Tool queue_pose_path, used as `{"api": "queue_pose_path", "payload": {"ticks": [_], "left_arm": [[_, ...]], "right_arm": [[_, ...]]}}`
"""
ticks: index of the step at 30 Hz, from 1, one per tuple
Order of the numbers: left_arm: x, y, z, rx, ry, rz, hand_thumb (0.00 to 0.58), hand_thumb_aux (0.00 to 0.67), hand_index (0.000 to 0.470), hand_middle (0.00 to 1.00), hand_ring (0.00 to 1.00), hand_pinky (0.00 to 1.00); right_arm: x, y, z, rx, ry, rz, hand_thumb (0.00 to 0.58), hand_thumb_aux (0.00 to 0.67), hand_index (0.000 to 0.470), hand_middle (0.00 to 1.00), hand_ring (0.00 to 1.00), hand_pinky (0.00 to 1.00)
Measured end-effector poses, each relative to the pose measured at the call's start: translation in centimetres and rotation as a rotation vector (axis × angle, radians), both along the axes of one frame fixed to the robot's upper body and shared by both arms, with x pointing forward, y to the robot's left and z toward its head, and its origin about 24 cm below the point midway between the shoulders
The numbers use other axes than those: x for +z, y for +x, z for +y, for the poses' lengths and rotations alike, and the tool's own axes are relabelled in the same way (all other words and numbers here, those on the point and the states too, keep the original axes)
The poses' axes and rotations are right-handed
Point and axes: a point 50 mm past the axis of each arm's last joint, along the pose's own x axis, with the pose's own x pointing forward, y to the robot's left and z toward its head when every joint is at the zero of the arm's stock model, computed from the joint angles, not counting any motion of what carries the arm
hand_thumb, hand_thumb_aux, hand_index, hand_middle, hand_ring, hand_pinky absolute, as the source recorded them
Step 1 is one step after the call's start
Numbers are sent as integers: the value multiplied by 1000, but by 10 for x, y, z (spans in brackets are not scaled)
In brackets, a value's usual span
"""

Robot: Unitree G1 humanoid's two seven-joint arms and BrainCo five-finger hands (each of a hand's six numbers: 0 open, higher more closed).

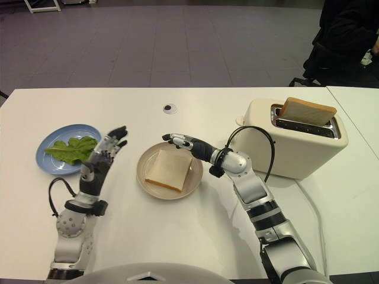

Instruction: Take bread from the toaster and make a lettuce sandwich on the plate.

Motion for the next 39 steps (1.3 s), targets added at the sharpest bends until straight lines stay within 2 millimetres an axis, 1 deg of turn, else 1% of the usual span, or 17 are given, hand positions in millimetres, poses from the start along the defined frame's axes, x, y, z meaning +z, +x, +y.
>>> {"api": "queue_pose_path", "payload": {"ticks": [1,4,7,8,10,13,16,18,19,21,22,23,24,25,26,28,39], "left_arm": [[4,2,6,26,30,-6,0,0,0,0,0,0],[22,10,44,173,238,-30,0,0,0,0,0,0],[28,32,85,343,609,-13,0,0,0,0,0,0],[26,44,101,392,791,9,0,0,0,0,0,0],[23,59,119,430,993,22,0,0,0,0,0,0],[7,75,141,463,1202,76,0,0,0,0,0,0],[-13,76,167,480,1354,177,14,8,6,0,0,0],[-22,74,174,476,1385,213,152,95,66,0,0,0],[-25,74,175,471,1390,222,160,100,70,0,0,0],[-32,74,175,455,1405,234,285,192,135,0,0,0],[-34,75,175,444,1413,236,405,302,212,0,0,0],[-37,75,174,434,1420,241,470,378,265,0,0,0],[-39,75,174,430,1425,243,487,402,282,0,0,0],[-40,76,173,429,1428,241,524,462,324,0,0,0],[-40,77,172,427,1428,236,574,604,424,0,0,0],[-39,82,168,426,1415,221,580,670,470,0,0,0],[-41,83,161,402,1357,194,580,670,470,0,0,0]], "right_arm": [[2,1,-1,-7,7,-12,0,0,0,0,0,0],[11,1,-8,-41,45,-64,0,0,0,0,0,0],[27,-11,-16,-38,146,-151,0,0,0,0,0,0],[33,-19,-19,-31,193,-185,0,0,0,0,0,0],[35,-29,-24,-40,232,-204,0,0,0,0,0,0],[30,-37,-27,-49,244,-193,0,0,0,0,0,0],[29,-40,-26,-45,254,-189,0,0,0,0,0,0],[30,-40,-26,-42,261,-192,0,0,0,0,0,0],[30,-41,-25,-41,264,-192,0,0,0,0,0,0],[30,-41,-26,-37,272,-190,0,0,0,0,0,0],[31,-41,-26,-38,275,-191,0,0,0,0,0,0],[31,-41,-27,-41,280,-192,0,0,0,0,0,0],[32,-40,-28,-44,281,-193,0,0,0,0,0,0],[32,-40,-29,-44,284,-193,0,0,0,0,0,0],[32,-40,-29,-43,289,-192,0,0,0,0,0,0],[32,-40,-29,-44,290,-192,0,0,0,0,0,0],[31,-40,-28,-46,295,-184,0,0,0,0,0,0]]}}
